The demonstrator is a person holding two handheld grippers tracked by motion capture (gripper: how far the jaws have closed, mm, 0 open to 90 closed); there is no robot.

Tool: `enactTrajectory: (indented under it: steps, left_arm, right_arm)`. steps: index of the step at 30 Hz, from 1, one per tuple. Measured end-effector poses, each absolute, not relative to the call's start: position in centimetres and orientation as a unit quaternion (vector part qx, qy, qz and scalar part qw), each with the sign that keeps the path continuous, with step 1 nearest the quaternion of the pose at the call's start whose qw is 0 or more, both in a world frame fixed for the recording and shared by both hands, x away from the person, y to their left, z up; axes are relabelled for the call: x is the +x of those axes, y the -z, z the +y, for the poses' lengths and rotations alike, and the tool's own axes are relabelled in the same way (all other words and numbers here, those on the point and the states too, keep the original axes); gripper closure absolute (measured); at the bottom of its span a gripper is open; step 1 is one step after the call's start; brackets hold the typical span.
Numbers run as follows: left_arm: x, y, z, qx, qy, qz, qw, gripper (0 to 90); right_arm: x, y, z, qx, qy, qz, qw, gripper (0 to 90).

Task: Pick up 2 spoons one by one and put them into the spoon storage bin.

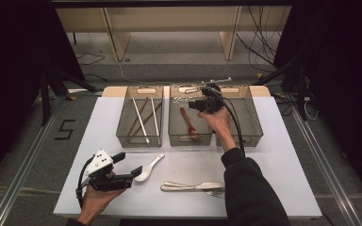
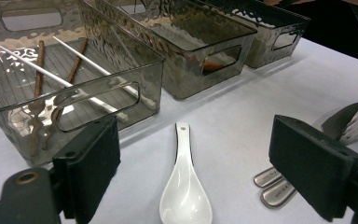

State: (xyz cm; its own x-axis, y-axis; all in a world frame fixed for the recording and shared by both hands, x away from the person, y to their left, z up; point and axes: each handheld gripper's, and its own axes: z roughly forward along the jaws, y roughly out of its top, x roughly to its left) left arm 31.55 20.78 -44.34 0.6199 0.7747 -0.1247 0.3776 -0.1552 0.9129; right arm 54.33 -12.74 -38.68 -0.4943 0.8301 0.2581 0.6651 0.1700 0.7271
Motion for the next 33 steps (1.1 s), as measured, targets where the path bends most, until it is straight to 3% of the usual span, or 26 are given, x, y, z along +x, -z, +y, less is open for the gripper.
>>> enactTrajectory:
  steps: [7,18,33]
  left_arm:
    - [31.6,44.4,20.8,0.737,-0.192,0.392,0.516,15.9]
    - [31.7,44.5,20.7,0.741,-0.191,0.399,0.506,15.9]
    - [32.6,45.0,20.3,0.755,-0.164,0.420,0.477,15.9]
  right_arm:
    - [52.5,37.8,-12.7,0.465,-0.407,0.781,0.094,46.7]
    - [47.9,36.1,-14.7,0.432,-0.424,0.790,0.098,38.3]
    - [42.2,37.3,-18.0,0.412,-0.443,0.791,0.095,35.9]
